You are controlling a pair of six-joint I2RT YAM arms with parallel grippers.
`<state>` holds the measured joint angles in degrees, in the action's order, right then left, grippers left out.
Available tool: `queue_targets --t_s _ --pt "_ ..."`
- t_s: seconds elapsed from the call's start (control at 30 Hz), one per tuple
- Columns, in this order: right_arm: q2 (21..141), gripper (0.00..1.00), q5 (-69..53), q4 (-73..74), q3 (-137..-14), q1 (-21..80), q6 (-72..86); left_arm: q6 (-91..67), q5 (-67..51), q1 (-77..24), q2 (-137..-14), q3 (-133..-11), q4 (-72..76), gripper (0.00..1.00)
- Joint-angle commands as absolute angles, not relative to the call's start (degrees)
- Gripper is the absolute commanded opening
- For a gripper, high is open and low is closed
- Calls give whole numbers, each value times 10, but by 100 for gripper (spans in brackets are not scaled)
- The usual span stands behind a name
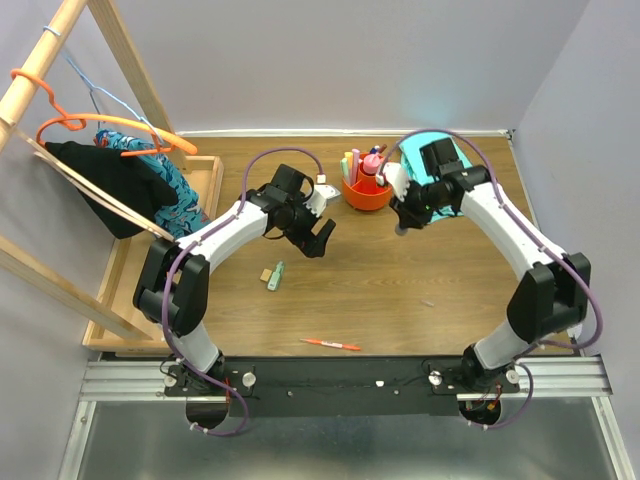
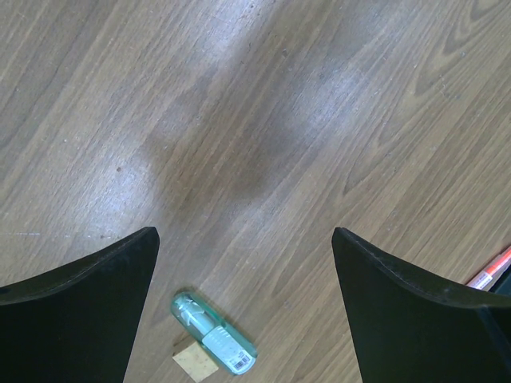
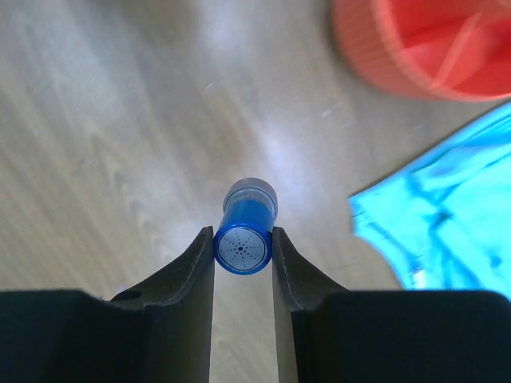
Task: Sort the stationery into containers
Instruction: Close the stationery at the center of the board, then place the stationery in the storage box.
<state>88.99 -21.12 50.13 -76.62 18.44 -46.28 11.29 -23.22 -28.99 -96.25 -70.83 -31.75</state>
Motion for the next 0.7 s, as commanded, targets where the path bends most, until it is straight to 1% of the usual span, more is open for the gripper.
queue_targets --t_s 0.0,0.17,0.33,0.67 --pt "947 21 -183 476 -876 185 -423 112 -238 -290 -958 -715 -308 99" --pt "995 24 -163 437 -950 177 -404 113 -233 -289 -948 -705 -305 99" --pt "1039 23 -147 423 -1012 170 -407 117 -227 -287 -941 -701 -307 99" --pt "1109 23 -150 379 -1049 167 -395 118 -221 -286 -946 -709 -310 99"
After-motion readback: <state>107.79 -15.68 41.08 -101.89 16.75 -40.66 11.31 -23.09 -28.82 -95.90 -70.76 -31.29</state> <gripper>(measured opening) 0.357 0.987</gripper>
